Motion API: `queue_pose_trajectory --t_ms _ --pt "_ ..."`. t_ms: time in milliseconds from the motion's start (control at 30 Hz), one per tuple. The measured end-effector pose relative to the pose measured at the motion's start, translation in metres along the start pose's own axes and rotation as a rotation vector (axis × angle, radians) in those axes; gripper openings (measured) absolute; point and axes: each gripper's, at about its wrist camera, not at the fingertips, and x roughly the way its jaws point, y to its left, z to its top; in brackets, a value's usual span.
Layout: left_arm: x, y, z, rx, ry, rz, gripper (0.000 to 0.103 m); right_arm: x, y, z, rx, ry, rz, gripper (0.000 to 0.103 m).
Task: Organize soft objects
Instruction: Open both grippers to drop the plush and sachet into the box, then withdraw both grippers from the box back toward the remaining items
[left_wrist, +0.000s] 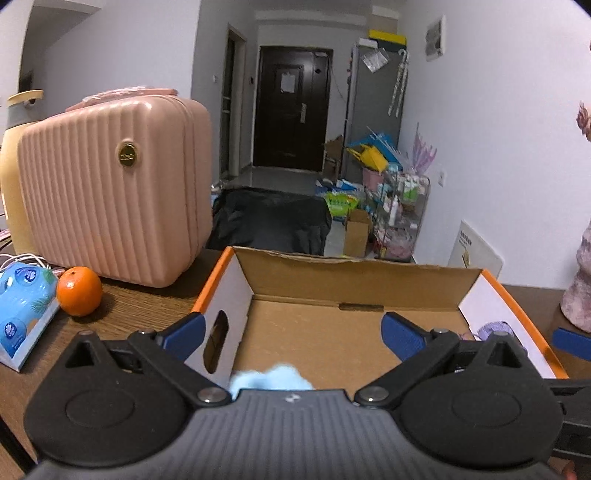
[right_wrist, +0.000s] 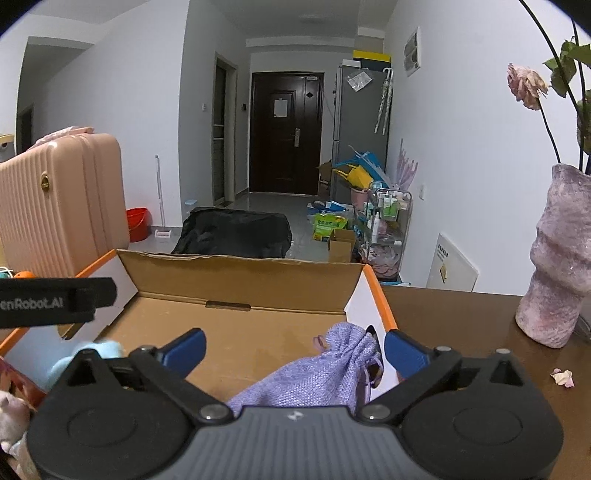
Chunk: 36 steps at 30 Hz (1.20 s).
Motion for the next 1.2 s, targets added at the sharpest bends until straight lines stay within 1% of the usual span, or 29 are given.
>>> queue_pose_trajectory --t_ms 133,200,333,400,467,767,833,1033,1200 --pt "-0.003 0.005 -0.007 0.011 -0.042 0.024 0.103 -0.003 -0.001 -0.004 -0.012 -0.007 -0.032 0.103" --pt "-0.004 0.007 -0.014 0.019 -0.051 0.043 0.103 -0.007 -0.004 -0.006 -0.012 -0.012 -0.045 0.103" --pt "-0.006 0.017 -0.019 -0.029 -0.017 -0.006 0.103 -0.016 -0.011 -0.01 0.001 -0.025 -0.055 0.103" --pt "-0.01 0.021 -0.022 -0.042 -0.014 -0.006 0.103 -0.021 -0.013 -0.012 0.006 -0.031 -0.059 0.103" --pt "-0.013 0.026 -0.025 -0.055 -0.005 -0.022 0.103 -0.027 -0.014 -0.014 0.01 -0.035 -0.061 0.103" --pt "-0.045 0.033 -0.039 -0.043 -0.021 -0.031 0.103 -0.057 -0.015 -0.026 0.03 -0.059 -0.064 0.103" --pt "-0.054 0.034 -0.041 -0.038 -0.039 -0.028 0.103 -0.066 -0.014 -0.029 0.036 -0.069 -0.064 0.103" --pt "-0.089 0.038 -0.04 -0.019 -0.135 -0.011 0.103 -0.095 -0.01 -0.039 0.05 -0.101 -0.06 0.103" --pt "-0.117 0.045 -0.033 -0.029 -0.192 -0.027 0.103 -0.119 -0.004 -0.047 0.057 -0.128 -0.061 0.103"
